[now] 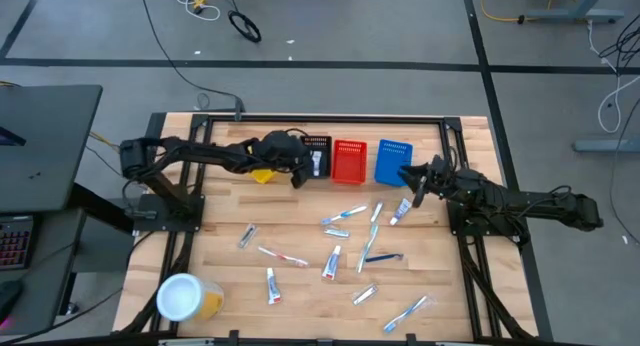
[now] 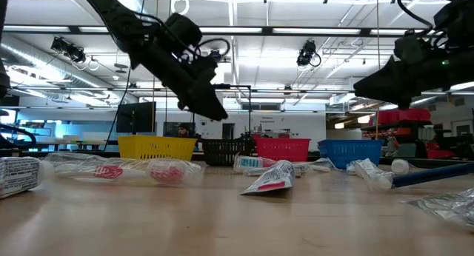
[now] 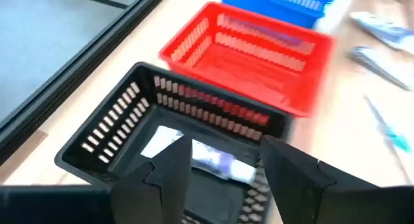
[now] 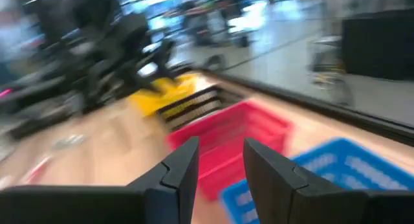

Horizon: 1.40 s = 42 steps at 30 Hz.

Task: Pick & Place Travel size toiletries
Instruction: Put the silver nail cutter into the red basket

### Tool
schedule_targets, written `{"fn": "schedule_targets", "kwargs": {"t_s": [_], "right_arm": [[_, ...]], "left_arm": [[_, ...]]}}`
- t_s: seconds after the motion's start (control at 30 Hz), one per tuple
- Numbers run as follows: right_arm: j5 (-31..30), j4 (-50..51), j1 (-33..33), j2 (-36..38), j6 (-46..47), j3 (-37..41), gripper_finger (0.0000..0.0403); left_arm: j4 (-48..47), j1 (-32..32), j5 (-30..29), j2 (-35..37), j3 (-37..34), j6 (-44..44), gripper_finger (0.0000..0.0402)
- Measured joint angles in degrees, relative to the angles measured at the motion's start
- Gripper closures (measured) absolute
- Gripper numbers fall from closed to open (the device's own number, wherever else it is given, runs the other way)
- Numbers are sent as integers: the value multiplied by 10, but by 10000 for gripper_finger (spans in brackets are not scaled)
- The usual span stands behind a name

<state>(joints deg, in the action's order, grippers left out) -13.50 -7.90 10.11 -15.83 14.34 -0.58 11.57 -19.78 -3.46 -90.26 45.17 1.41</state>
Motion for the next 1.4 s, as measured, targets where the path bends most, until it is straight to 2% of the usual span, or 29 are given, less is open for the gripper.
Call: {"fn": "schedule_targets", "kwargs": {"t_s": [0.07, 0.27, 0.43, 0.63, 1.0, 1.23, 1.4], "right_arm": [[37, -13, 0, -7, -15, 0, 272], [93, -134, 0, -73, -72, 0, 272], [139, -221, -1, -174, -92, 0, 272], [167, -312, -1, -305, -123, -18, 272], [270, -309, -4, -513, -136, -147, 272], [258, -295, -39, -604, -134, -230, 272], [200, -137, -83, -631, -107, -309, 272]], "left_arm": [[-32, 5, -2, 27, 0, -4, 213], [-108, 8, -8, 117, 0, -13, 214], [-155, 8, -48, 188, 0, 27, 214], [-196, 9, -50, 239, 0, 36, 214], [-236, 9, -49, 242, 0, 63, 214], [-238, 9, -49, 242, 0, 66, 214], [-255, 8, -47, 242, 0, 87, 214]]}}
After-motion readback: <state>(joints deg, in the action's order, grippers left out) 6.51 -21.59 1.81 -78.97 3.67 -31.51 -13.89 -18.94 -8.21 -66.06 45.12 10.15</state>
